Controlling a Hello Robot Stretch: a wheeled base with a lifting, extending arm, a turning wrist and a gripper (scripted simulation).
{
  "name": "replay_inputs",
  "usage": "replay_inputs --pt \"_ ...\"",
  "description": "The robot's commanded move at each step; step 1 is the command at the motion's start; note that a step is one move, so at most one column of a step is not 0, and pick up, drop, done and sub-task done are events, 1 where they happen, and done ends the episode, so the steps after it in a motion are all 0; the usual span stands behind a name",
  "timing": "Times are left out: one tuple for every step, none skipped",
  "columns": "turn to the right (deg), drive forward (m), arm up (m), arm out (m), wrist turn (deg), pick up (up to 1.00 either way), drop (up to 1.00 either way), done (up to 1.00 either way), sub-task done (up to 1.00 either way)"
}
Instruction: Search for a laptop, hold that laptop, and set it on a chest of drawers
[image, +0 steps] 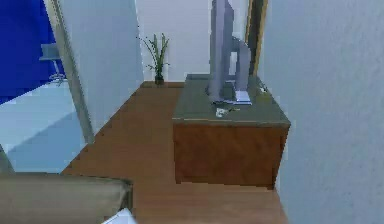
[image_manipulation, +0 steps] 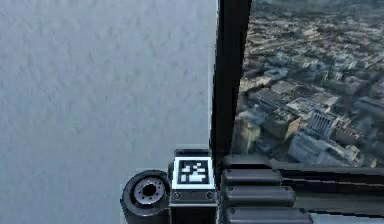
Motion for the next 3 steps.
replay_inputs --pt "0.0 0.75 0.0 0.0 0.0 0.0 0.0 0.0 0.0" --pt "-36.0 0.0 0.0 0.0 0.0 0.0 0.0 0.0 0.0" --pt "0.0 0.55 0.0 0.0 0.0 0.0 0.0 0.0 0.0"
